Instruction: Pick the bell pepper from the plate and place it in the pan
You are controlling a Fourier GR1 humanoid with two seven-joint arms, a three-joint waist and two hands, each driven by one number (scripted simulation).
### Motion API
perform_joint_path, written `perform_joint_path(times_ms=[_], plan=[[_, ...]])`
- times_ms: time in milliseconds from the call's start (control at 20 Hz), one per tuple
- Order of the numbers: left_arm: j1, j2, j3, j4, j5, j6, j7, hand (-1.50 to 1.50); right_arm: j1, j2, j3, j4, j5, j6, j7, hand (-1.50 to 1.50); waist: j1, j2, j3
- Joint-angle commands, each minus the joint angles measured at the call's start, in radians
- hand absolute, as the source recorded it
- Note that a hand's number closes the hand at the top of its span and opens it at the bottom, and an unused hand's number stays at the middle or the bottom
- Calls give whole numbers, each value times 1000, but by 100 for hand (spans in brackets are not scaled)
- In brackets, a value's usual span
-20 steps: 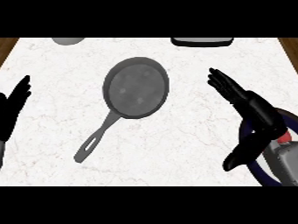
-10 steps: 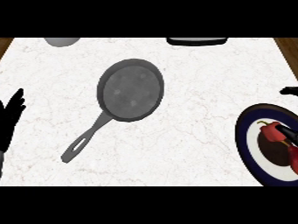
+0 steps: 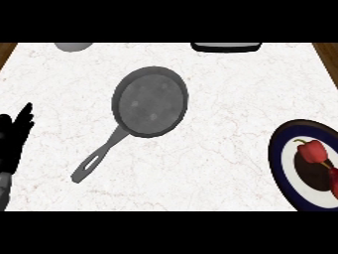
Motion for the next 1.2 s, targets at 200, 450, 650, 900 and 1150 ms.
perform_joint_path(times_ms=[200, 450, 650, 900, 1150], plan=[[0, -12, 5, 1, -4, -9, -9, 0, -4, -219, 71, -196, 281, -52, 218, -150, 2, -3, -3], [-33, -5, 2, -8, -24, -4, 35, 0, -2, -202, 214, -348, 485, -97, 430, -150, 7, -1, -2], [25, -27, 0, -58, -41, 15, 16, 0, 18, -178, 283, -389, 612, -88, 532, -150, 13, -1, 0], [6, -55, 38, 80, -36, -29, -75, 0, 75, -168, 346, -482, 708, -18, 653, -150, -7, 0, -2], [-22, -68, 57, 65, -75, -58, -40, 0, 15, -40, 356, -309, 857, -78, 592, -150, 4, 1, 0]])
